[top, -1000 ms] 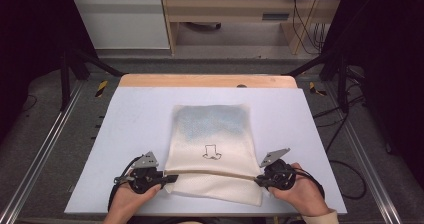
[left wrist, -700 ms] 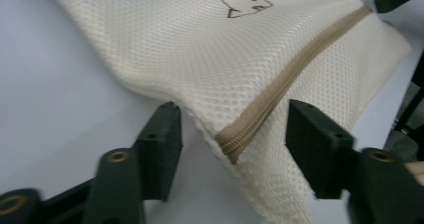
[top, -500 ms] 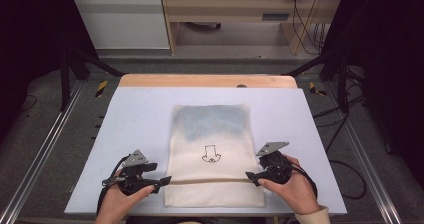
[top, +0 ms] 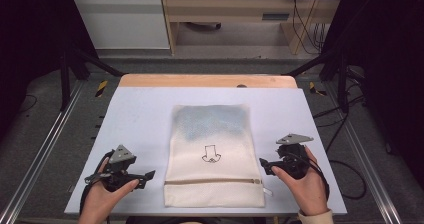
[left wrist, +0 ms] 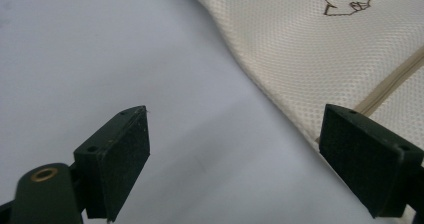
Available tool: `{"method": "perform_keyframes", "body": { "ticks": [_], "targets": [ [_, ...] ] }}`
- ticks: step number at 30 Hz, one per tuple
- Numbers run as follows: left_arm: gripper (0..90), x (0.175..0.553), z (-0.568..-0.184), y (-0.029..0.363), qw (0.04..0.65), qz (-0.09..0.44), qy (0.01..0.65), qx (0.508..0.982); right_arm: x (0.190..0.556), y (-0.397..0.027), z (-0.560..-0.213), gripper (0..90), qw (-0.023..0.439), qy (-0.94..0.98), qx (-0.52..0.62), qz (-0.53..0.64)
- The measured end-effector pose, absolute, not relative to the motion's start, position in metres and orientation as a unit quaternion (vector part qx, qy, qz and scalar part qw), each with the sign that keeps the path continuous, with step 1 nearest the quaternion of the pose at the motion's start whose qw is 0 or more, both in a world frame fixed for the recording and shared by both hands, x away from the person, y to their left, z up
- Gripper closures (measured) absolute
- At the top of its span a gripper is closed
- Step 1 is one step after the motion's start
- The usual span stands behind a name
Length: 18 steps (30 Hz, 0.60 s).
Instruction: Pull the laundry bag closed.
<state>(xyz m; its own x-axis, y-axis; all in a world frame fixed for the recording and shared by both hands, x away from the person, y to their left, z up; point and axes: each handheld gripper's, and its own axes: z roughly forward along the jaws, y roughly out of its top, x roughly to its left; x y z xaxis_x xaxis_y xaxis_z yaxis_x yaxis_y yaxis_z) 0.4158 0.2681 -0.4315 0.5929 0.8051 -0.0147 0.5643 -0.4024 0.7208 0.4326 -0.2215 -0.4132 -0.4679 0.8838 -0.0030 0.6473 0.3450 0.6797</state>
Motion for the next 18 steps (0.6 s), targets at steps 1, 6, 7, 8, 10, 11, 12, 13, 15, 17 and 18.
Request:
{"method": "perform_keyframes", "body": {
  "ticks": [1,6,7,8,10,11,12,13,15,17,18],
  "targets": [
    [13.0,0.416,-0.431,0.271,0.349,0.176,0.42,0.819,0.432,-0.224,-0.413,11.2,0.186,0.797,0.484,0.31],
    [12.9,0.419,-0.43,0.288,0.335,0.194,0.43,0.816,0.43,-0.234,-0.414,12.2,0.188,0.79,0.504,0.294],
    [13.0,0.42,-0.43,0.292,0.337,0.195,0.433,0.813,0.43,-0.236,-0.414,12.0,0.19,0.789,0.506,0.293],
    [13.0,0.42,-0.429,0.295,0.337,0.197,0.438,0.81,0.429,-0.238,-0.414,11.5,0.192,0.787,0.509,0.29],
    [12.9,0.421,-0.429,0.301,0.327,0.207,0.439,0.811,0.429,-0.242,-0.415,11.5,0.199,0.784,0.516,0.283],
    [12.5,0.421,-0.43,0.302,0.324,0.209,0.441,0.81,0.429,-0.245,-0.416,11.5,0.203,0.781,0.519,0.281],
    [12.6,0.421,-0.429,0.304,0.32,0.212,0.442,0.811,0.429,-0.246,-0.416,11.7,0.204,0.78,0.522,0.28],
    [12.5,0.421,-0.429,0.306,0.32,0.215,0.444,0.809,0.429,-0.249,-0.417,11.8,0.203,0.779,0.523,0.279],
    [12.5,0.421,-0.429,0.31,0.316,0.216,0.443,0.81,0.428,-0.253,-0.419,11.8,0.204,0.776,0.529,0.276],
    [12.5,0.422,-0.43,0.313,0.315,0.22,0.445,0.809,0.427,-0.257,-0.421,11.7,0.206,0.776,0.53,0.274],
    [12.5,0.422,-0.43,0.313,0.311,0.225,0.442,0.811,0.427,-0.258,-0.422,11.8,0.205,0.776,0.531,0.272]
  ]
}}
